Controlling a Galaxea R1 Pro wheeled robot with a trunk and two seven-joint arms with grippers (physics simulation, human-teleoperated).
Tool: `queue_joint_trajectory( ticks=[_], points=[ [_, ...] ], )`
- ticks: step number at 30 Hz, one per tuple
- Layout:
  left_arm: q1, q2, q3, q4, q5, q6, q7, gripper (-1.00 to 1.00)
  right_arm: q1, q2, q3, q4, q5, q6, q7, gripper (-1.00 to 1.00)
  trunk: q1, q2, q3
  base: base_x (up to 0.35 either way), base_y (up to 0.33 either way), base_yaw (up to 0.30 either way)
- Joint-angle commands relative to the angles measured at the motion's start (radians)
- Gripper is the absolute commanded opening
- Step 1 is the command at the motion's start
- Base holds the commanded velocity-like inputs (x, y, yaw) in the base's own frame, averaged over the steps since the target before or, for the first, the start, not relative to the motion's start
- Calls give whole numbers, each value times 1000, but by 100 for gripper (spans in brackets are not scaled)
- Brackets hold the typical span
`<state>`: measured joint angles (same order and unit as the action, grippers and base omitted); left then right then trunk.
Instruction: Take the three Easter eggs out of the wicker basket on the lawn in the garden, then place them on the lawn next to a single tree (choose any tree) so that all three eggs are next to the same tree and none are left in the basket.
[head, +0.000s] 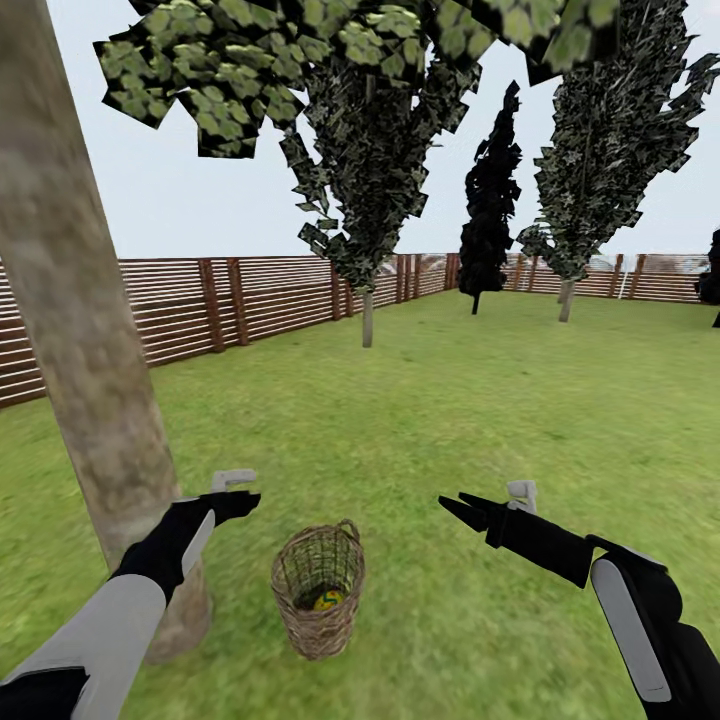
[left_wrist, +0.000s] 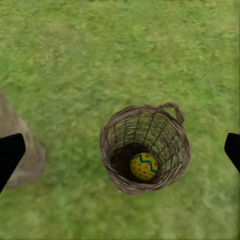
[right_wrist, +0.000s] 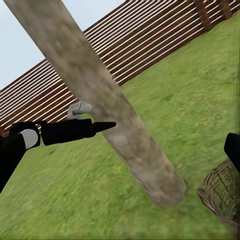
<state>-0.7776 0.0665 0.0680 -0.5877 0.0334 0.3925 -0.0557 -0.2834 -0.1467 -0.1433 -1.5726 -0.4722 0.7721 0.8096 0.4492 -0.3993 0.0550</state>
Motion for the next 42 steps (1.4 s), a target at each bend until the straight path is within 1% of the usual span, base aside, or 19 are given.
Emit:
queue_joint_trajectory(
  ticks=[1, 13, 18, 19, 22, 23, 25, 26, 28, 29, 30, 33, 34, 35, 36, 38, 42],
  points=[
    [0, -1, 4, -1, 3, 6, -4, 100, 0, 0, -1, 0, -3, 6, 2, 100, 1, -1, 0, 251, -226, -1],
    [0, -1, 4, -1, 2, 7, -5, 100, 0, 1, 0, 1, -3, 6, -2, 100, 1, -1, 0, 259, -209, 0],
    [0, -1, 4, 0, 2, 7, -5, 100, 0, 0, 0, 3, 4, 6, -6, 100, 1, -1, 0, 263, -202, 0],
    [0, -1, 4, 0, 2, 7, -5, 100, -1, 0, 0, 4, 5, 6, -8, 100, 1, -1, 0, 263, -202, 0],
    [0, -1, 4, 0, 2, 7, -6, 100, -3, 0, 1, 7, 8, 7, -47, 100, 1, -1, 0, 263, -202, 0],
    [0, -1, 4, 0, 2, 7, -6, 100, -4, 0, 1, 8, 9, 10, -94, 100, 1, -1, 0, 263, -202, 0],
    [0, -1, 5, 0, 2, 8, -6, 100, -6, 1, 2, 9, 6, 14, -221, 100, 1, -1, 0, 263, -202, 0],
    [0, -1, 5, 0, 2, 8, -6, 100, -6, 1, 2, 9, 4, 15, -255, 100, 1, -1, 0, 263, -202, 0],
    [0, -1, 5, 0, 2, 7, -6, 100, -8, 7, 2, 13, 0, 17, -375, 100, 1, -1, 0, 263, -202, 0],
    [0, -1, 5, 0, 2, 8, -6, 100, -8, 9, 1, 15, -1, 18, -399, 100, 1, -1, 0, 263, -202, 0],
    [0, -1, 5, 0, 2, 8, -6, 100, -9, 16, 1, 20, -1, 18, -442, 100, 1, -1, 0, 263, -202, 0],
    [0, -1, 5, 0, 2, 8, -6, 100, -11, 28, -1, 31, -1, 19, -520, 100, 1, -1, 0, 264, -201, 0],
    [0, -1, 5, 0, 2, 8, -6, 100, -12, 31, -1, 35, -2, 19, -561, 100, 1, -1, 0, 269, -174, 0],
    [0, -1, 5, 0, 2, 8, -6, 100, -13, 34, -1, 37, -2, 19, -583, 100, 1, -1, 0, 275, -147, 0],
    [0, -1, 5, 0, 2, 8, -6, 100, -16, 38, -1, 41, -2, 19, -622, 100, 1, -1, 0, 291, -94, 0],
    [0, -1, 5, 0, 2, 8, -6, 100, -20, 45, -1, 44, -3, 18, -662, 100, 1, -1, 0, 306, -62, 0],
    [-1, -1, 5, 0, 3, 8, -7, 100, -22, 66, 0, 47, -4, 10, -687, 100, 1, -1, 0, 324, 8, 0]
  ],
)
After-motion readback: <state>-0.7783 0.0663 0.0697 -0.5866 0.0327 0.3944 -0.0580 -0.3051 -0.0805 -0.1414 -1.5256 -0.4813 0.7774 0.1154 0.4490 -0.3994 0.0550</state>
